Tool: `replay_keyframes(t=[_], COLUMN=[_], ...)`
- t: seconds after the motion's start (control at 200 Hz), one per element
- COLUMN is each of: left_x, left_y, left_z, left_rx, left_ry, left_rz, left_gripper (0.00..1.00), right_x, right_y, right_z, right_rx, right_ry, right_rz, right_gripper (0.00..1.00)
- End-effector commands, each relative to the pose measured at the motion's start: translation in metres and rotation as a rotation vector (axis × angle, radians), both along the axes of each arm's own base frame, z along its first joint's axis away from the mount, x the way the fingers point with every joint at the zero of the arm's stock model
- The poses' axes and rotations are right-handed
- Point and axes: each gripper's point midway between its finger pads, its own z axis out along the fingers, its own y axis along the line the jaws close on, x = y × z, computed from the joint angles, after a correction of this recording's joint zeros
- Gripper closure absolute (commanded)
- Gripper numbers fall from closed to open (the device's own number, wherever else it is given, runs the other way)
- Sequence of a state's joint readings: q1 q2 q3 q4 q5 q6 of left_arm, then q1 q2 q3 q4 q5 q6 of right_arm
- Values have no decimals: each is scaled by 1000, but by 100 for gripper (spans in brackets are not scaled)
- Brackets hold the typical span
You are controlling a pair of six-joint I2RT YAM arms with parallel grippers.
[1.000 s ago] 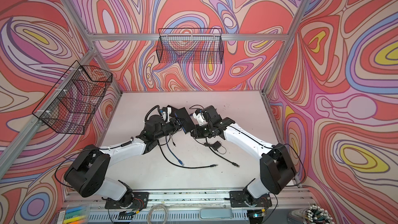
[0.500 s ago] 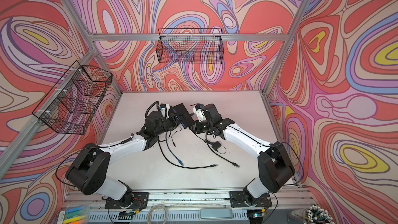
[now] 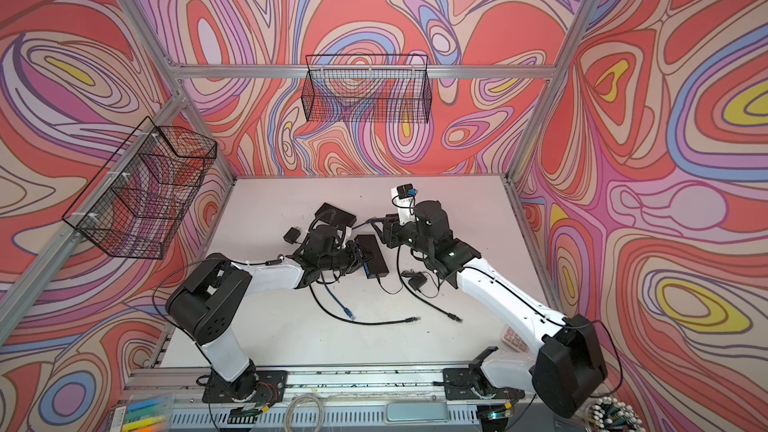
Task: Insert the plug into the switch port
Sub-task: 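Move the right gripper down onto the black ribbed adapter brick and grasp it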
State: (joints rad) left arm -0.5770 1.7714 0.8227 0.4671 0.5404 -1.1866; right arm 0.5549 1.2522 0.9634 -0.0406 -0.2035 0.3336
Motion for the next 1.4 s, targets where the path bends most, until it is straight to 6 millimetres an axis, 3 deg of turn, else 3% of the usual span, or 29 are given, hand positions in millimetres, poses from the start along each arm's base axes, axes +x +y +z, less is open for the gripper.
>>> replay_keyframes(t=[0.0, 0.461, 0.671, 0.851, 0.876, 0.901, 1.087, 1.197, 1.397], left_x=[1, -2, -9, -14, -14, -15, -15, -14, -8], left_y=[-9, -9, 1, 8, 10, 12, 29, 40, 66], left_z=[2, -56, -71, -69, -68, -68, -64, -60, -38], left_rx=[-33, -4, 36, 100, 115, 132, 248, 298, 341], left_ry=[-3, 95, 119, 113, 114, 112, 107, 101, 51], left_rz=[-10, 48, 64, 53, 53, 54, 62, 72, 103], left_gripper=[93, 74, 56, 46, 34, 30, 21, 1, 0], right_x=[-1, -11, -13, -17, -17, -18, -17, -16, -16], right_y=[-17, -37, -35, -23, -21, -20, -9, -5, 0], right_z=[-33, -105, -134, -160, -162, -165, -172, -171, -174], right_rx=[-71, -230, -274, -341, -353, -367, -420, -428, -449], right_ry=[63, 251, 344, 409, 411, 415, 422, 417, 422], right_rz=[-74, -139, -120, -83, -78, -78, -67, -57, -44], right_gripper=[44, 43, 41, 38, 38, 38, 35, 33, 31])
